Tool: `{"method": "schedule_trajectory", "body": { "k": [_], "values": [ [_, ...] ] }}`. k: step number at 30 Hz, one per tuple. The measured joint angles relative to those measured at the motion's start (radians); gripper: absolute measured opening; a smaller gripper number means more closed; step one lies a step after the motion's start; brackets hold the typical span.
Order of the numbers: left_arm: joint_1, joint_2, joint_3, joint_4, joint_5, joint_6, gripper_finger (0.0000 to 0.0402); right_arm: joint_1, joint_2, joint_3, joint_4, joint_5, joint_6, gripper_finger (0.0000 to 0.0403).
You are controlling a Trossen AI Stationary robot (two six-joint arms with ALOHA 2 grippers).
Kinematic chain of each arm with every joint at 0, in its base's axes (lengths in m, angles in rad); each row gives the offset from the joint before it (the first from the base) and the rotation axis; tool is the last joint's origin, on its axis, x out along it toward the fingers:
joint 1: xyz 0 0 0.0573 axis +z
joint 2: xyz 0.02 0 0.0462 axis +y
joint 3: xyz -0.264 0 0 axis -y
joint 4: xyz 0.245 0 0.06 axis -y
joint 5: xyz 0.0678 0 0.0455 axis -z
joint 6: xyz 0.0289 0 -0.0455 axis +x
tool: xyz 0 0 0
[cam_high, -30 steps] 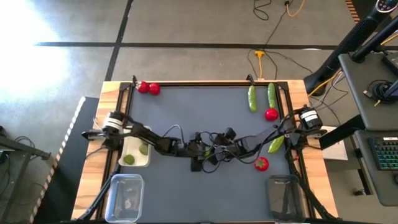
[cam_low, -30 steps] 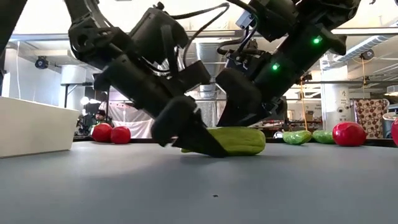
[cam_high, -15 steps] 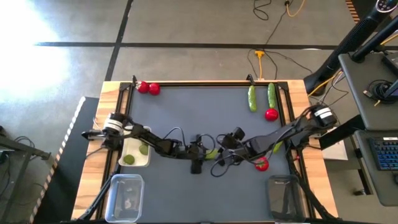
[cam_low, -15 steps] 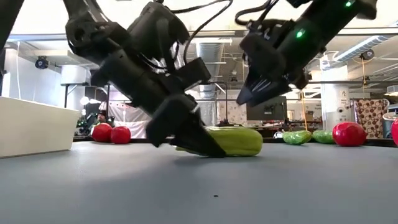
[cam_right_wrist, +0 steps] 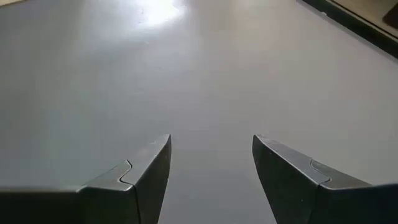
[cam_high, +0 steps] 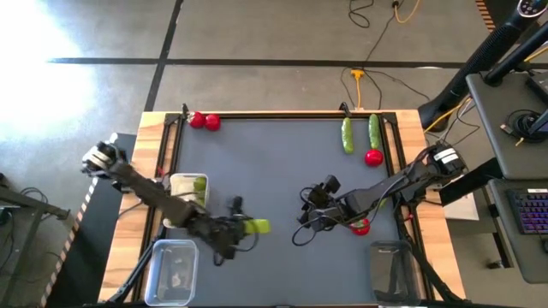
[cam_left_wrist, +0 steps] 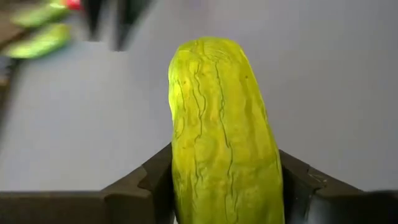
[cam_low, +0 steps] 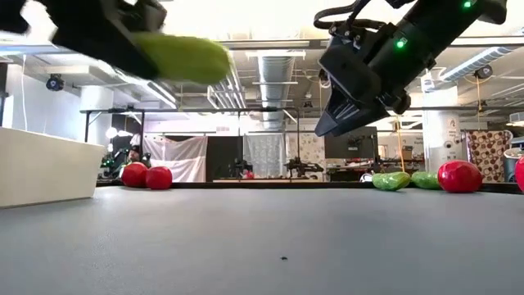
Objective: Sort produce into baskets
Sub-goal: Put the green cucumber into the transparent bin
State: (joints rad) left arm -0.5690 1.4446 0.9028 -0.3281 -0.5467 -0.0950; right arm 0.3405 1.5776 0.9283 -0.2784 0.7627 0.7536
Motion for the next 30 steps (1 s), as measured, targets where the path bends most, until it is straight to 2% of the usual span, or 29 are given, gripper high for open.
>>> {"method": "schedule_trajectory", "body": {
  "k": [4,8,11,14,18,22,25,30],
  "values": [
    [-0.081,-0.136,0.0,-0.17,-0.027,-0.114,0.0171,0.0,0.007,0.0,0.012,0.0,0.021,0.0219],
    [-0.149,-0.244,0.0,-0.289,0.029,-0.248,0.0172,0.0,0.012,0.0,0.035,-0.001,0.077,0.0219],
    [-0.201,-0.304,0.0,-0.345,0.131,-0.304,0.0172,0.006,0.017,0.0,0.067,-0.004,0.167,0.0219],
    [-0.241,-0.348,0.0,-0.414,0.296,-0.39,0.0173,0.031,0.023,0.0,0.142,-0.031,0.253,0.0219],
    [-0.283,-0.385,0.0,-0.449,0.519,-0.581,0.0173,0.113,0.069,0.0,0.311,-0.046,0.255,0.0219],
    [-0.338,-0.383,0.0,-0.451,0.537,-0.743,0.0173,0.205,0.18,0.002,0.601,0.035,0.209,0.0219],
    [-0.393,-0.362,0.0,-0.459,0.611,-0.82,0.0173,0.254,0.297,0.038,0.777,0.093,0.189,0.0219],
    [-0.466,-0.324,0.0,-0.485,0.746,-0.949,0.0173,0.287,0.443,0.18,0.746,0.067,0.21,0.0219]
  ]
}}
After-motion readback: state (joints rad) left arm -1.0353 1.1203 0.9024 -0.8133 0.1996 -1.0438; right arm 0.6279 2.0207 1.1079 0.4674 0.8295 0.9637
